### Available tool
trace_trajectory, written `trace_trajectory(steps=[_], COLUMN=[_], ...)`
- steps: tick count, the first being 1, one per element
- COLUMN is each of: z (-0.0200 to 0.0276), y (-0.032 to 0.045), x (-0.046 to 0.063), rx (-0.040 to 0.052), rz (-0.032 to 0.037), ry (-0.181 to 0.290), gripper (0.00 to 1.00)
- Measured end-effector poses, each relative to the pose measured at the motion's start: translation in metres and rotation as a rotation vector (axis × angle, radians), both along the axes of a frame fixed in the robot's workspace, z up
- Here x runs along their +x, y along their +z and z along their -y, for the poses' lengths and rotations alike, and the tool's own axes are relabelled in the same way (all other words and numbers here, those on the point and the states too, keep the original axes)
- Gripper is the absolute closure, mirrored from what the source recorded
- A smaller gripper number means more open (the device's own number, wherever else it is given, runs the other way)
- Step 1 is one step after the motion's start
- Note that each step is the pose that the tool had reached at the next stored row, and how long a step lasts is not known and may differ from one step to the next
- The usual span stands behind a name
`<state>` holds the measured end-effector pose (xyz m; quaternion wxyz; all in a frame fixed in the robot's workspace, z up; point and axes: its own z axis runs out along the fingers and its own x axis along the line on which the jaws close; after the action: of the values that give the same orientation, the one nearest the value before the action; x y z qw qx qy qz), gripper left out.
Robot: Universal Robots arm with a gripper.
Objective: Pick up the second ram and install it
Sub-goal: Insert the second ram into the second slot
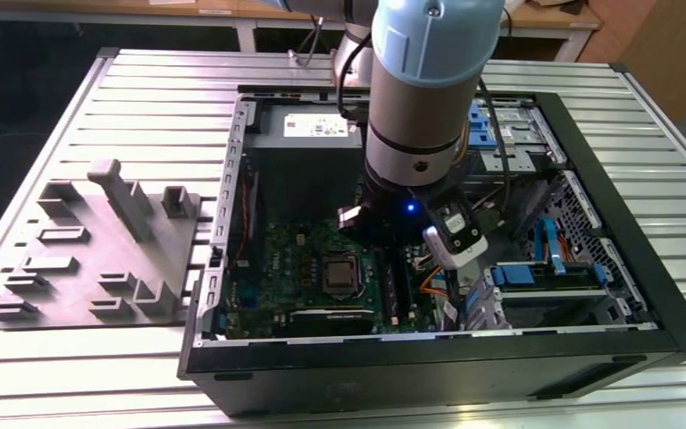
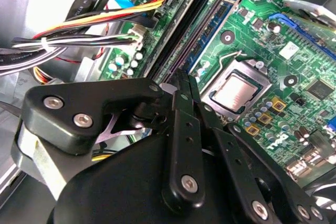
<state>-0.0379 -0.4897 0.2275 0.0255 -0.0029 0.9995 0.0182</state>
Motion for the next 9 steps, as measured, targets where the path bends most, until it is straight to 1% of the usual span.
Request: trace_trajectory(steps=[9], z=[0.0], y=[-0.0001], x=[0.0], rx=[0.0001], rz=[0.0001], ry=[-0.003], gripper=[0.89])
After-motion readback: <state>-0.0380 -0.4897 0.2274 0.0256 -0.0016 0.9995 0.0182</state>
